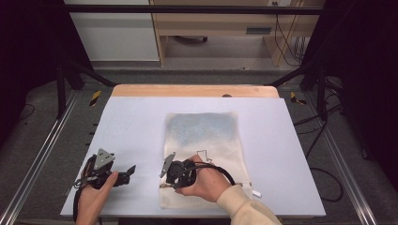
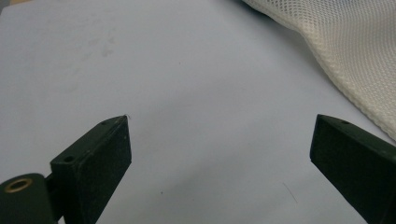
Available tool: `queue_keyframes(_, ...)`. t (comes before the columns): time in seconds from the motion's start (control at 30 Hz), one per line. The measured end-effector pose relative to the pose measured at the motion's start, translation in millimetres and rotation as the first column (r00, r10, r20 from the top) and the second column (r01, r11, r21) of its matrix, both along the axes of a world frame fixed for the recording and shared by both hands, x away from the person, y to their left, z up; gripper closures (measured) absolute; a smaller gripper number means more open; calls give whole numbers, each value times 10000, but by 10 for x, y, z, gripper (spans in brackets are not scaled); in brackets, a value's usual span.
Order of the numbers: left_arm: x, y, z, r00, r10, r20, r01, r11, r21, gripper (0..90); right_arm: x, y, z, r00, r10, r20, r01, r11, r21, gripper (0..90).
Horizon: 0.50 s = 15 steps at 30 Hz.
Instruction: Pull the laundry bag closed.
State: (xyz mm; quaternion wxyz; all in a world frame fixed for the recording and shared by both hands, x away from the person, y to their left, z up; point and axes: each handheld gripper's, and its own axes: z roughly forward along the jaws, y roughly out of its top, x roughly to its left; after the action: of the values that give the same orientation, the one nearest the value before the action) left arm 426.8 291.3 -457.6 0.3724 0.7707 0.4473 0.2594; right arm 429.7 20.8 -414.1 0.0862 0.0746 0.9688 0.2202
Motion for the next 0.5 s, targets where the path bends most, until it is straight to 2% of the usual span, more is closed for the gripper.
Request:
queue_keyframes(0.3, 1, 16, 12, 10000, 72, 25, -72, 10000, -7, 54, 23, 123, -14, 9991, 301, -284, -296, 9994, 206, 697)
queue_keyframes(0.5, 6, 23, 9, 10000, 96, -16, -96, 10000, -14, 55, 19, 241, -74, 9987, 423, -291, -419, 9990, 148, 707)
